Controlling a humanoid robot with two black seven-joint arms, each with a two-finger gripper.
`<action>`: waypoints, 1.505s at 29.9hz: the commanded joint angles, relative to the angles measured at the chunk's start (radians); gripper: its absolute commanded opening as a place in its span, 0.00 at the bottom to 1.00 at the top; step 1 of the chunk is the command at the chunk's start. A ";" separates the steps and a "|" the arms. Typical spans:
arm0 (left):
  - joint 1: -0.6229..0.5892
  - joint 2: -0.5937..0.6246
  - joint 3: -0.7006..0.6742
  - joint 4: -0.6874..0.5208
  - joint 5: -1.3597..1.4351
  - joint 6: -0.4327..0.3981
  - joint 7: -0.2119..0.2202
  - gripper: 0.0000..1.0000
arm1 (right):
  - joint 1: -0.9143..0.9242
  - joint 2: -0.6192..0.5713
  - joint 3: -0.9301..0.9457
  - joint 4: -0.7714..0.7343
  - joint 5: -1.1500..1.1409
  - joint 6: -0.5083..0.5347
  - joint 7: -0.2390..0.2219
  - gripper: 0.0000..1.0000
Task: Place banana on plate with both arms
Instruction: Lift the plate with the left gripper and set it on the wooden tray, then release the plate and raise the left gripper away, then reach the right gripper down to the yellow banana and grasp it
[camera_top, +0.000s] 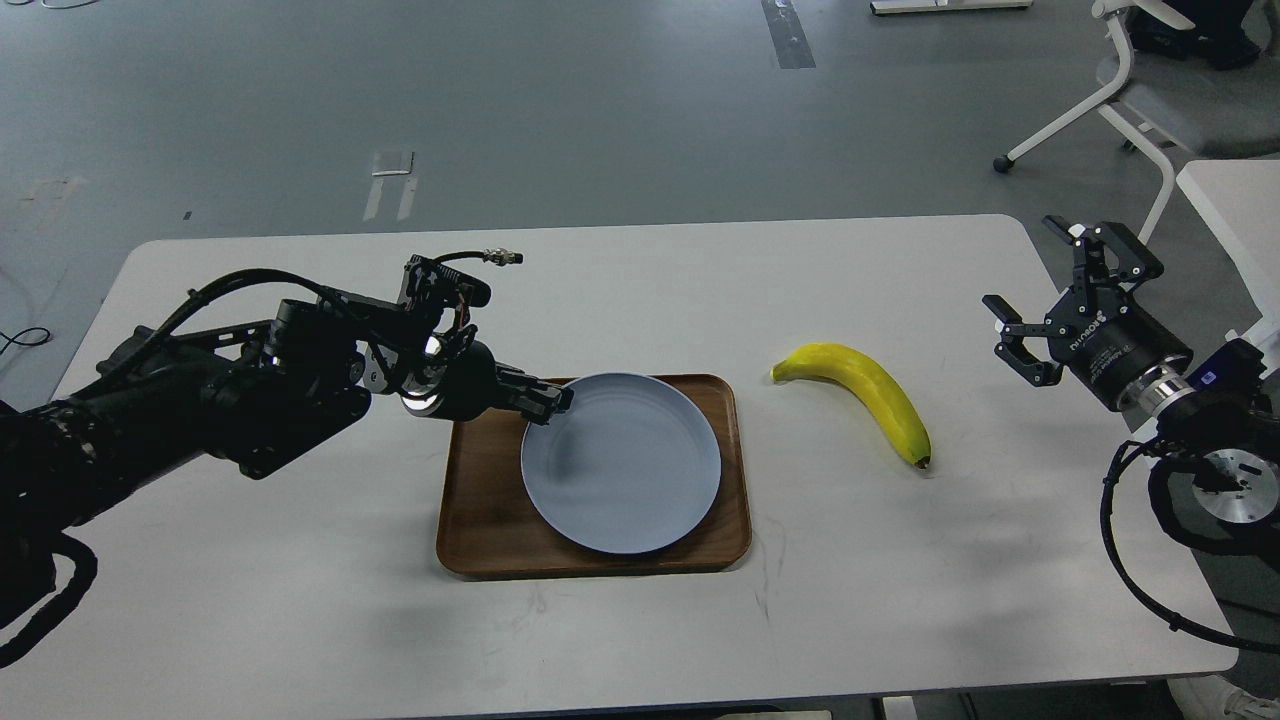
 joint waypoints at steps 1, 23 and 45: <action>-0.001 -0.013 0.000 0.003 -0.005 0.002 0.000 0.00 | 0.000 0.002 0.001 -0.001 0.000 0.000 0.000 1.00; -0.053 0.240 -0.113 -0.156 -1.052 0.005 0.000 0.98 | 0.001 0.003 -0.001 -0.001 0.000 0.000 0.000 1.00; 0.562 0.315 -0.767 -0.210 -1.293 -0.090 0.000 0.98 | 0.157 -0.107 -0.030 0.031 -0.635 0.000 0.000 1.00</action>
